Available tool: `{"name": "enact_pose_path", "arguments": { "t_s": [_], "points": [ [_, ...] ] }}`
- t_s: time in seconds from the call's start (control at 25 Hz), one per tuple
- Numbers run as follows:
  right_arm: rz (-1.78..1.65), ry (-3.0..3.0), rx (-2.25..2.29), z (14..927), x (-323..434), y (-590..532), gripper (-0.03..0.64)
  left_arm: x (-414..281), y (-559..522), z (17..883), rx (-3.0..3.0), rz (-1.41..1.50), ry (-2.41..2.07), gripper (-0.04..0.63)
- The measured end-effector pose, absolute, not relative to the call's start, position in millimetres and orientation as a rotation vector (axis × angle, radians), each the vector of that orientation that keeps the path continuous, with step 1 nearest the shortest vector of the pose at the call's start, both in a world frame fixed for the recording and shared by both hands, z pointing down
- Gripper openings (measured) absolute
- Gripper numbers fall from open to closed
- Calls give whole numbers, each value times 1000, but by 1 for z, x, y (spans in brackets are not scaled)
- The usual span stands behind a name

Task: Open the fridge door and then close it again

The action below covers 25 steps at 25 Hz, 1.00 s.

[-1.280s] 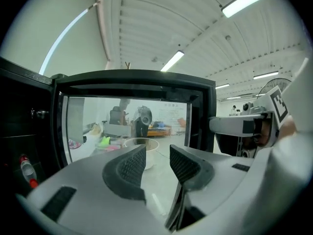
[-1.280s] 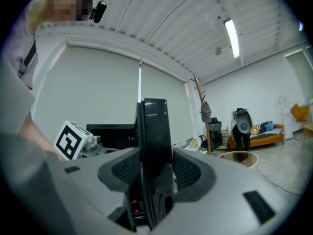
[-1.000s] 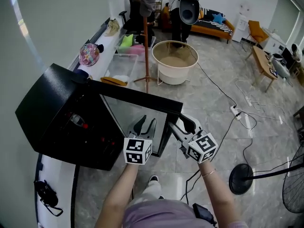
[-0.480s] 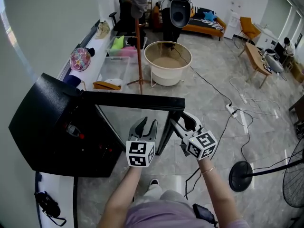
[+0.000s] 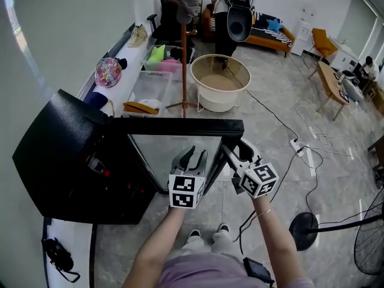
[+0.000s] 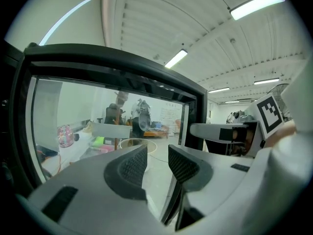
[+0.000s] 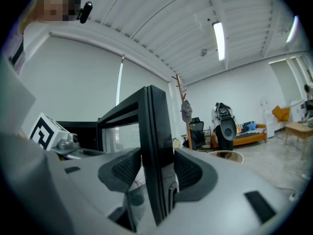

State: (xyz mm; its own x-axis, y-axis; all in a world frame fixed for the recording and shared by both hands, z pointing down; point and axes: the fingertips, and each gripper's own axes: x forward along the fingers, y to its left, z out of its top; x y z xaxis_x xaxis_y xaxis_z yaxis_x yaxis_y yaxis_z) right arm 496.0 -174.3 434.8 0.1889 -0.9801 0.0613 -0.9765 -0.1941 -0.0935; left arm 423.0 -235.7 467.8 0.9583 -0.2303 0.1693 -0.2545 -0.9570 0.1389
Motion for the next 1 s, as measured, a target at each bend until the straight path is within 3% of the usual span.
{"name": "enact_pose_path", "arguments": {
  "t_s": [1.0],
  "points": [
    [-312,2128,-2146,446,539,-179,209,442,-261,476,2858,285,-778,127]
  ]
}}
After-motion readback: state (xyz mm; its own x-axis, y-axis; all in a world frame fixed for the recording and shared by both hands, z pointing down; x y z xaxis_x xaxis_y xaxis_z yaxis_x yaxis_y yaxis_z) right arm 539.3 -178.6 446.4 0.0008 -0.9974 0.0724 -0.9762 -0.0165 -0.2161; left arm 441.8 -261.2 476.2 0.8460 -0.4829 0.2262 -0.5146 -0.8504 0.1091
